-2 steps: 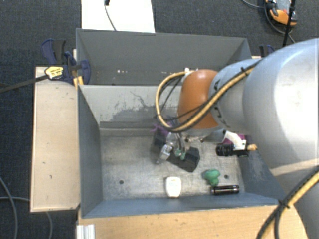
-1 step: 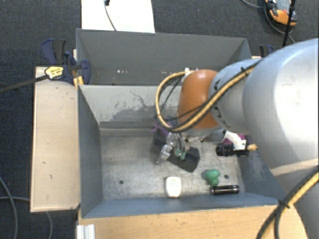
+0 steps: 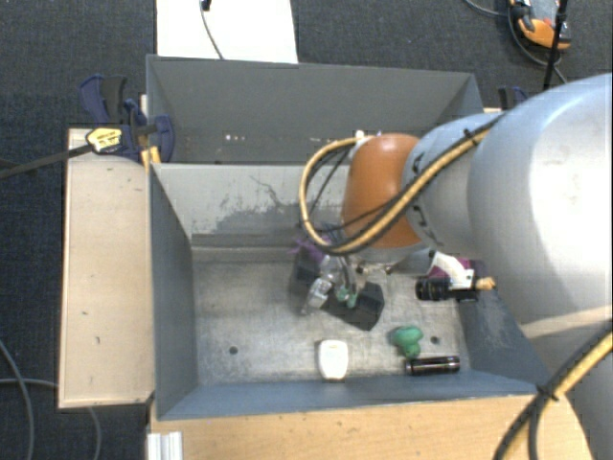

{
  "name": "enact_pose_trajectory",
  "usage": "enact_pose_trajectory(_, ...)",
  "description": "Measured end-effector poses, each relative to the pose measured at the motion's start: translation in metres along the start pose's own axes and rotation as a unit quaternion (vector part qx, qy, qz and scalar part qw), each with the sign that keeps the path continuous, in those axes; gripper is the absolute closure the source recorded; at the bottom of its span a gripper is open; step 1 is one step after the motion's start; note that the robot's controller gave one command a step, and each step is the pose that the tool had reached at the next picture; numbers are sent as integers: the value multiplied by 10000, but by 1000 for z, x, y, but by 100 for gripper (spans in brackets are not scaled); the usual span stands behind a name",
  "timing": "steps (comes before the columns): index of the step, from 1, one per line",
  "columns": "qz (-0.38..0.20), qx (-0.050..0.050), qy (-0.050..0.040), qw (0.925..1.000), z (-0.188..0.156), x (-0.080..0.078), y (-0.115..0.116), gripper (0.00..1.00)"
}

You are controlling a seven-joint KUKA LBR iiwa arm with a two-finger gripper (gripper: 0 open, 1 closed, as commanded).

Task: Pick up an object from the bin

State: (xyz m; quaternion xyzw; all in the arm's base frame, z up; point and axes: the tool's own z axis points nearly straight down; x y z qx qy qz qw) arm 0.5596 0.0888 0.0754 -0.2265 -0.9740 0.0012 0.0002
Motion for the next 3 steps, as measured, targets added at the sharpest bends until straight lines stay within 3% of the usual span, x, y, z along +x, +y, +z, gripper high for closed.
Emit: enact_pose_trajectory(3,-10,24,48,10000,-29,3,-2,100)
